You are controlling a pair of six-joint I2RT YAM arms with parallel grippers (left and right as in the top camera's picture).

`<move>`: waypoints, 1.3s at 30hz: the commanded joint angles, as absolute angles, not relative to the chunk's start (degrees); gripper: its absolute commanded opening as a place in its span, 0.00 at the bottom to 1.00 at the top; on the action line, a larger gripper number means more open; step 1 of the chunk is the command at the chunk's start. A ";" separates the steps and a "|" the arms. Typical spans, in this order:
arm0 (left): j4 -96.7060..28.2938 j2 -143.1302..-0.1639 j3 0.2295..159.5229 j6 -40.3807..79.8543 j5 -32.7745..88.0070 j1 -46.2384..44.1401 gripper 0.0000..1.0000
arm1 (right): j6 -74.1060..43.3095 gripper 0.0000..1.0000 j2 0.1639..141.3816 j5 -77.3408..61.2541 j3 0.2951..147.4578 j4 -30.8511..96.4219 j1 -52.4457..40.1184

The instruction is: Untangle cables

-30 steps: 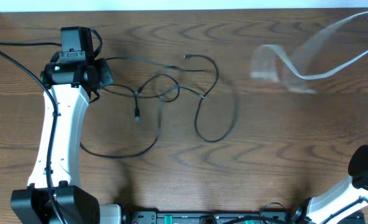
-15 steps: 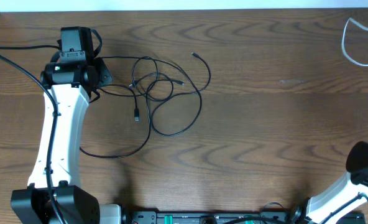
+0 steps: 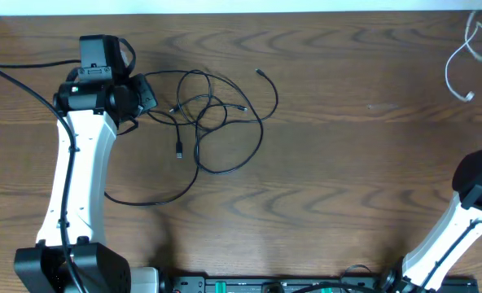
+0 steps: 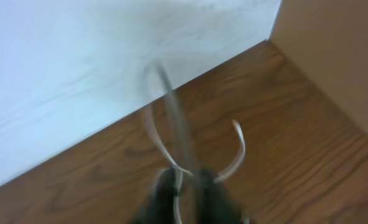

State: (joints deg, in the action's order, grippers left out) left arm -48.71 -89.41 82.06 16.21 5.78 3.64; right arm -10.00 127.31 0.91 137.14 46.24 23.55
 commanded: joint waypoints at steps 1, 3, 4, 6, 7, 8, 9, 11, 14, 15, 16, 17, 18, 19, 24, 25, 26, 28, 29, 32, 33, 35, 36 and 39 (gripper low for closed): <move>-48.69 -89.73 82.37 12.60 11.64 3.03 0.07 | -9.15 0.81 129.91 4.36 137.49 45.47 24.14; -48.45 -89.71 82.37 9.54 14.20 2.22 0.07 | -9.13 0.99 130.39 4.38 137.49 46.37 24.23; -48.29 -89.71 82.37 8.32 15.18 1.78 0.07 | -9.15 0.99 130.39 4.32 137.51 47.16 24.21; -47.72 -89.67 82.39 6.17 17.02 0.56 0.08 | -9.08 0.99 129.75 3.36 137.53 49.04 23.94; -47.24 -89.52 82.39 5.98 17.69 -0.12 0.07 | -8.67 0.99 129.10 1.83 137.53 50.33 23.77; -46.87 -89.34 82.39 5.98 18.28 -0.71 0.07 | -7.53 0.99 128.60 -0.21 137.53 51.46 23.53; -46.30 -89.03 82.43 5.96 19.07 -1.26 0.07 | -6.11 0.99 127.83 -3.07 137.56 52.75 23.29; -44.77 -88.18 82.43 5.96 21.54 -2.33 0.08 | -3.42 0.99 126.58 -9.87 137.56 55.24 22.70; -40.16 -85.47 82.43 5.96 27.92 -3.62 0.07 | 2.61 0.99 124.75 -25.67 137.56 59.20 20.86; -38.81 -84.73 82.43 5.98 29.47 -3.64 0.07 | 3.70 0.99 124.46 -28.93 137.56 59.90 20.34; -36.86 -83.64 82.43 6.00 31.88 -3.62 0.07 | 5.04 0.99 124.07 -33.65 137.56 60.95 19.46; -34.39 -82.35 82.43 6.02 34.83 -3.62 0.08 | 5.56 0.99 123.92 -36.60 137.56 61.69 18.68; -31.64 -80.93 82.43 6.07 37.89 -3.62 0.07 | 5.72 0.99 123.68 -39.55 137.56 62.52 17.63; -28.88 -79.55 82.43 6.44 40.45 -3.62 0.07 | 5.72 0.99 123.63 -41.36 137.56 63.00 16.60; -15.55 -73.97 82.43 16.84 45.01 -3.62 0.07 | 6.42 0.99 123.63 -43.75 137.56 65.65 11.31; -12.05 -72.75 82.43 19.42 45.06 -3.64 0.07 | 8.01 0.99 123.63 -43.72 137.56 66.74 9.67; -10.26 -72.16 82.43 20.60 45.06 -3.64 0.07 | 9.47 0.99 123.63 -43.75 137.56 67.48 8.47; -4.73 -70.67 82.43 24.45 45.06 -3.62 0.07 | 13.45 0.99 123.63 -43.72 137.56 69.32 5.61; -2.09 -70.06 82.43 26.41 45.04 -3.62 0.08 | 15.84 0.99 123.63 -43.72 137.56 70.30 4.08; 4.95 -68.95 82.43 32.08 45.01 -3.62 0.07 | 20.18 0.99 123.52 -43.75 137.56 72.25 0.38; 6.85 -68.75 82.43 33.54 44.99 -3.62 0.08 | 20.95 0.99 123.52 -43.92 137.56 72.51 -0.62; 10.57 -68.55 82.43 36.95 44.99 -3.62 0.07 | 23.00 0.99 123.28 -45.98 137.58 73.06 -2.96; 11.18 -68.58 82.43 37.43 44.99 -3.62 0.07 | 23.92 0.99 123.13 -47.07 137.58 73.34 -3.57; 10.61 -68.75 82.43 37.36 44.36 -3.62 0.07 | 27.33 0.99 122.41 -51.59 137.58 74.89 -4.82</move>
State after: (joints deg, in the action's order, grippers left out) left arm 10.55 -69.01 82.00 33.41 44.25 -3.64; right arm 20.88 124.97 -45.15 137.14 73.76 -4.03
